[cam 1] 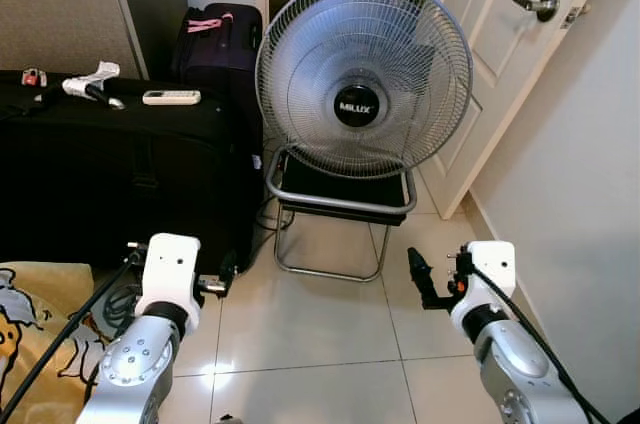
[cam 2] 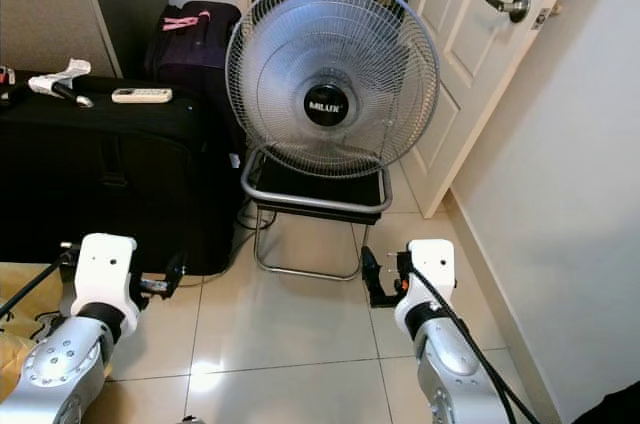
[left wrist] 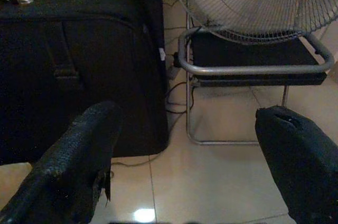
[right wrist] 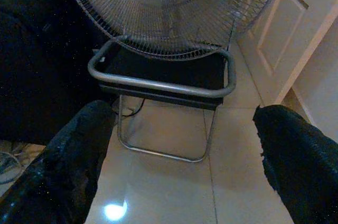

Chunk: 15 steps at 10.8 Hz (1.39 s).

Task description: Clean up the room

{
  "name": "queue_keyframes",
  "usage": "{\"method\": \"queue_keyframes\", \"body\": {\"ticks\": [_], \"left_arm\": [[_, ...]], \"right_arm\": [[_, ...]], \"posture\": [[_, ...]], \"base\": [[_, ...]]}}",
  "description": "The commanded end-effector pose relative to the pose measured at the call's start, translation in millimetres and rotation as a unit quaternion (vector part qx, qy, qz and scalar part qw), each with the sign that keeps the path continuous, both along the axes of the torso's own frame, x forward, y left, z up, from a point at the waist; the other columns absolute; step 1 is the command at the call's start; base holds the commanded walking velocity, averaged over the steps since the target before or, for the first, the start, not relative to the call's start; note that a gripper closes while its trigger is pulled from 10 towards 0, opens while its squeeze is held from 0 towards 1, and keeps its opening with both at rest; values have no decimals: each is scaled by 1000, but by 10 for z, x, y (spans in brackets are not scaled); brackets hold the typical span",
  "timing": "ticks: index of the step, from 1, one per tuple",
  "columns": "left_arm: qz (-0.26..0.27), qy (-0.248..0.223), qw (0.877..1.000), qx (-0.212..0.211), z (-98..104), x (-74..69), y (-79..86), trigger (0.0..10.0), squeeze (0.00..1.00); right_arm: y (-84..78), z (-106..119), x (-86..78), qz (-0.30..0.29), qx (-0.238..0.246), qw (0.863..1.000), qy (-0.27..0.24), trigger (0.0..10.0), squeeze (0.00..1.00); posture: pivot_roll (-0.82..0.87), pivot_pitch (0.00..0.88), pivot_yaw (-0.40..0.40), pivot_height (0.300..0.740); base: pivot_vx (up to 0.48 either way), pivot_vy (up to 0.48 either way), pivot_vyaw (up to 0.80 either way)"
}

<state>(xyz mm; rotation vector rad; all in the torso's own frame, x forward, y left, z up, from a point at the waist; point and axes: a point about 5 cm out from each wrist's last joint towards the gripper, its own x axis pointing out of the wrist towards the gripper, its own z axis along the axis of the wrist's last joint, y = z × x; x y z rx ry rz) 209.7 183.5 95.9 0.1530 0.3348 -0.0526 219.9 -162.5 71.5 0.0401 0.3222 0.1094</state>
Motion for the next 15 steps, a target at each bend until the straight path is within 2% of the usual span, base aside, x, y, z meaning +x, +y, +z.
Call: {"method": "queue_keyframes", "body": {"ticks": [1,2,3,4,5,6,8,9,10,11,12,15], "left_arm": [[-7,0,1000,-1,29,-5,-30,10000,0],[-15,-1,1000,-10,46,7,-40,10000,1000],[-29,-3,1000,-9,67,17,-58,10000,1000],[-55,-33,998,-5,144,53,-128,10000,1000],[-55,-33,998,-5,144,53,-128,10000,1000],[-66,-48,997,-15,228,95,-177,10000,1000],[-32,-89,996,-8,339,174,-136,10000,1000],[-31,-93,995,0,352,189,-118,10000,1000],[-35,-95,995,11,358,194,-95,10000,1000],[-29,-81,996,8,338,182,-92,10000,1000],[-47,-75,996,-3,327,172,-127,10000,1000],[-34,-82,996,0,342,193,-91,10000,1000]], "right_arm": [[-51,13,-16,-6,-23,1000,4,10000,0],[-75,9,-16,-15,-22,1000,-11,10000,894],[-92,13,-22,-22,0,1000,-9,10000,1000],[-68,25,-13,-8,-2,1000,-10,10000,1000],[-68,25,-13,-8,-2,1000,-10,10000,1000],[-21,68,25,-4,8,1000,-21,10000,1000],[-31,127,54,-4,-16,999,-47,10000,1000],[-44,163,61,-11,8,998,-61,10000,1000],[-103,163,70,-19,-17,998,-59,10000,1000],[-115,185,71,-20,-1,998,-64,10000,1000],[-124,187,74,-19,-2,998,-63,10000,1000],[-112,159,52,-25,13,998,-48,10000,1000]], "posture": [[-27,0,-65,740],[-29,0,-56,740],[-28,0,-55,740],[-25,0,-52,740],[-25,0,-52,740],[-25,0,-49,740],[-24,0,-49,740],[-28,0,-48,740],[-28,0,-51,740],[-31,0,-51,740],[-34,0,-53,740],[-37,0,-48,740]], "base": [[0,0,0],[0,0,0],[0,0,0],[0,0,800],[0,0,800],[0,0,800],[0,0,800],[0,0,800],[0,0,800],[0,0,800],[0,0,800],[0,0,800]]}}
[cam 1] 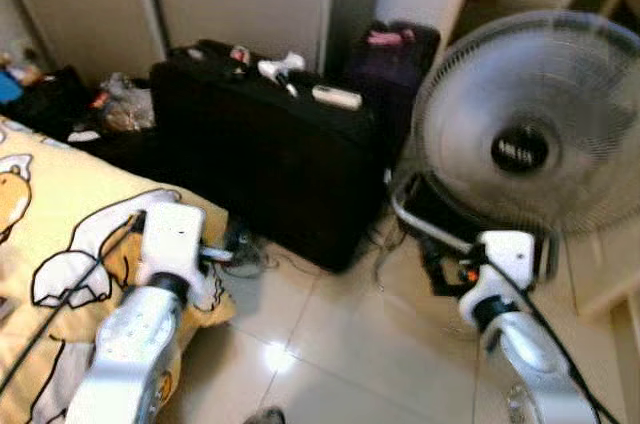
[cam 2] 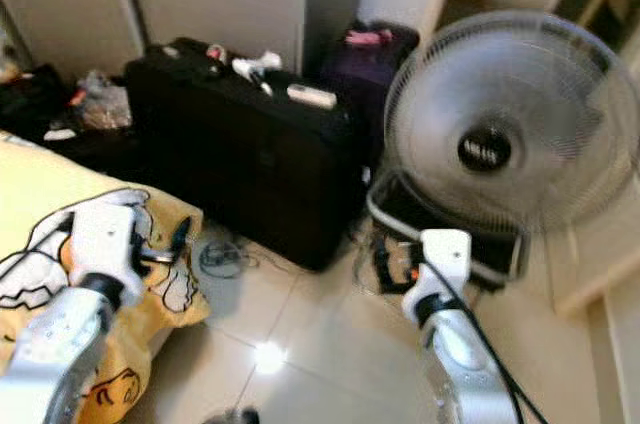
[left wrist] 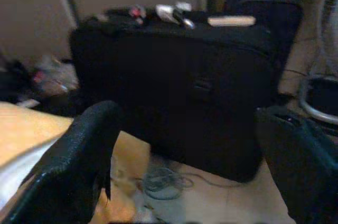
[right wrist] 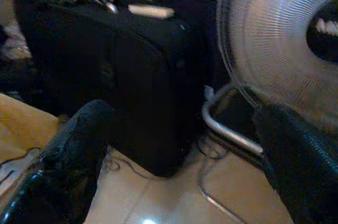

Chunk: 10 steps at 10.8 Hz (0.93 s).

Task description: Clean up the room

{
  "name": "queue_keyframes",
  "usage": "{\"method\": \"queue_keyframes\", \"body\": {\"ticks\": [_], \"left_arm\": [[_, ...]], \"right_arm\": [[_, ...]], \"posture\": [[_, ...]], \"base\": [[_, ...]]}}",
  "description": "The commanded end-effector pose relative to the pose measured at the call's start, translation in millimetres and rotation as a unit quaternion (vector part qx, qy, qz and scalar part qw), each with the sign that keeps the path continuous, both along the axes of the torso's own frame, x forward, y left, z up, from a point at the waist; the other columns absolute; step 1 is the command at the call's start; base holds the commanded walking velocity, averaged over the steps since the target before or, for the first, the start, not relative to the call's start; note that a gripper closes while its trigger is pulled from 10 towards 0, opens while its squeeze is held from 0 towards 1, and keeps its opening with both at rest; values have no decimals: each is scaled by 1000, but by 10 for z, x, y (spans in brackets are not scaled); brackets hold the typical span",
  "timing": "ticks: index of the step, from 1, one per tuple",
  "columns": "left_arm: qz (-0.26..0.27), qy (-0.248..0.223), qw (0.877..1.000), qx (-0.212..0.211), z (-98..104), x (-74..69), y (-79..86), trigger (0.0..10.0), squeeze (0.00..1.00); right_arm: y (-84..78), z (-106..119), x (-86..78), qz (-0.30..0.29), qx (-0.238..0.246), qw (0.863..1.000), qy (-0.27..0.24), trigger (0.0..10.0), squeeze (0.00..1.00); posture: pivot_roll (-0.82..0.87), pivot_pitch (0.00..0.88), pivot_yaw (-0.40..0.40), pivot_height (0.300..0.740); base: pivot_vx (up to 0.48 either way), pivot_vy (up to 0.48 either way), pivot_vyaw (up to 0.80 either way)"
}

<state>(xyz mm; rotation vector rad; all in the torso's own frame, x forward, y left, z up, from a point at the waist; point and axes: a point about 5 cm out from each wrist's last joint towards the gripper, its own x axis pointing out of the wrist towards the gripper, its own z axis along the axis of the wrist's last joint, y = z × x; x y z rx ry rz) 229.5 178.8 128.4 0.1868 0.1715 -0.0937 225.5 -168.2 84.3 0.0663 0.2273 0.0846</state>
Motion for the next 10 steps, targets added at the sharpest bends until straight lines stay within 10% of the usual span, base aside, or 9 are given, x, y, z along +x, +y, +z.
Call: {"method": "queue_keyframes", "body": {"ticks": [1,10], "left_arm": [[-6,-13,1000,8,37,8,-29,10000,1000],[-15,-9,1000,21,12,17,-50,10000,1000]], "right_arm": [[-34,24,-12,-3,-5,1000,0,10000,1000],[-46,27,3,-21,-31,999,5,10000,1000]], "posture": [[-37,0,-48,740],[-46,0,-31,740]], "base": [[0,0,800],[0,0,800]]}}
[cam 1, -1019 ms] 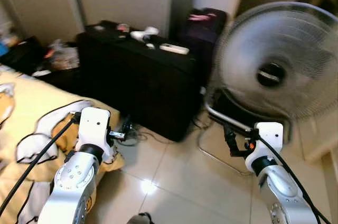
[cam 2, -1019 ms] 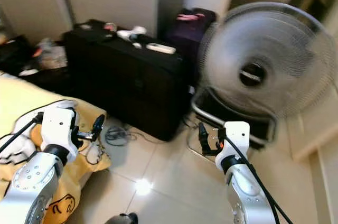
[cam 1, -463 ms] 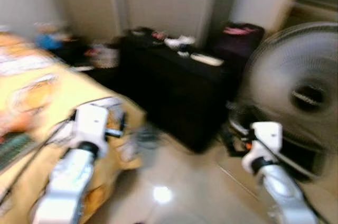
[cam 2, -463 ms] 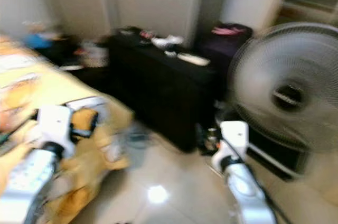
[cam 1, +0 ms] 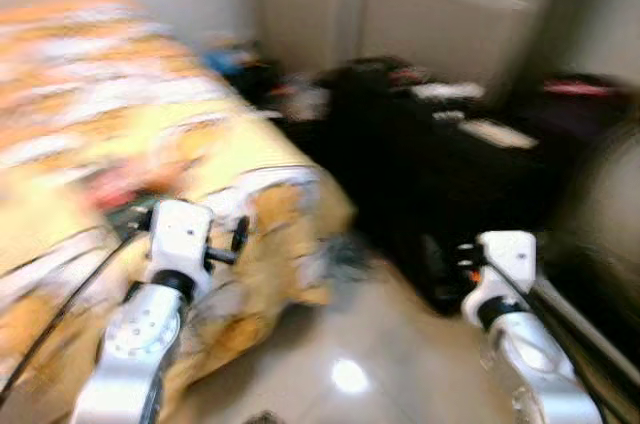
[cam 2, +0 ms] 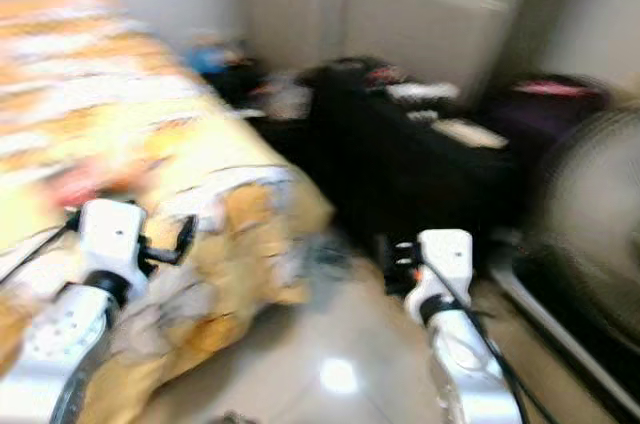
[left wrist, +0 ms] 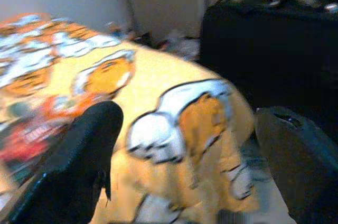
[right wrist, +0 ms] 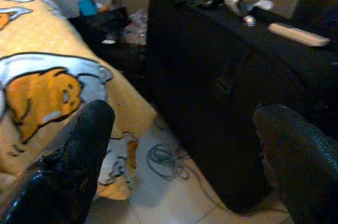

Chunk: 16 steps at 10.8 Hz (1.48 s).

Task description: Clean up the room

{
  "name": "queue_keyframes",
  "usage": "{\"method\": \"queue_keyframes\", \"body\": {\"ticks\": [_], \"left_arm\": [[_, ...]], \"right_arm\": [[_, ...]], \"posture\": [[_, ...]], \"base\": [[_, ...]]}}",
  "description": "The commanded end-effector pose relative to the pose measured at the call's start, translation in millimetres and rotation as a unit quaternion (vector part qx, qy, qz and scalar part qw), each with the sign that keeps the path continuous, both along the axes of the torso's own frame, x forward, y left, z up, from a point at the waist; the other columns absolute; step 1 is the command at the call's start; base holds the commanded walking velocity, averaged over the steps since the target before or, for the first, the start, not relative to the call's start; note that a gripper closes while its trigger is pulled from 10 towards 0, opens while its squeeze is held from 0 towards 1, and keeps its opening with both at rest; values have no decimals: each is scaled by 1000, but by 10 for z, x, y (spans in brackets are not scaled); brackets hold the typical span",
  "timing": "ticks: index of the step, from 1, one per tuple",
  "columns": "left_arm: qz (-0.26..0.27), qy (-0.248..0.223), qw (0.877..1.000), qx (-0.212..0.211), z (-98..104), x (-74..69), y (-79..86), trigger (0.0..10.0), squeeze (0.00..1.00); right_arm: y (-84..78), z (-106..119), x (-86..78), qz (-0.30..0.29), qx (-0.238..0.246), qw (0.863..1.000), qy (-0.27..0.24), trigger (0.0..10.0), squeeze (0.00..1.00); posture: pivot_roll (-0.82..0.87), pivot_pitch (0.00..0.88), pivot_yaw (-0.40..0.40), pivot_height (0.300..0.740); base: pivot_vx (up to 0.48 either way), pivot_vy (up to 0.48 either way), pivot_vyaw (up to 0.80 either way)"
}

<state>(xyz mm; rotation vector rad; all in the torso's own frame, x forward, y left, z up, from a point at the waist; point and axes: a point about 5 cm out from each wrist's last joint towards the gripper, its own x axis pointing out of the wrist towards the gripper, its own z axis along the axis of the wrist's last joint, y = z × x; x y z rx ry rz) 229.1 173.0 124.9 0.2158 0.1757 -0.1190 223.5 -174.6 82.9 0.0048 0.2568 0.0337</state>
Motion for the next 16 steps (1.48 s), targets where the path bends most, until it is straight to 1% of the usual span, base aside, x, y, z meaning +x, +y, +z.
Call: {"method": "queue_keyframes", "body": {"ticks": [1,3,9,12,16], "left_arm": [[-5,-12,1000,7,46,21,-2,10000,1000],[-15,-10,1000,7,48,18,-19,10000,1000],[-15,-5,1000,12,30,13,-22,10000,1000],[-20,-5,1000,17,30,47,-28,10000,1000],[-21,-4,1000,19,19,65,-30,10000,1000]], "right_arm": [[11,47,31,-2,3,1000,-10,10000,1000],[3,44,40,-19,9,1000,-11,10000,1000],[38,58,108,-13,4,1000,-14,10000,1000],[52,77,165,-11,2,1000,-17,10000,1000],[39,81,196,-15,4,1000,-18,10000,1000]], "posture": [[-47,0,-32,740],[-45,0,-33,740],[-40,0,-40,740],[-45,0,-41,740],[-50,0,-39,740]], "base": [[0,0,800],[0,139,0],[0,366,0],[0,368,0],[0,367,0]]}}
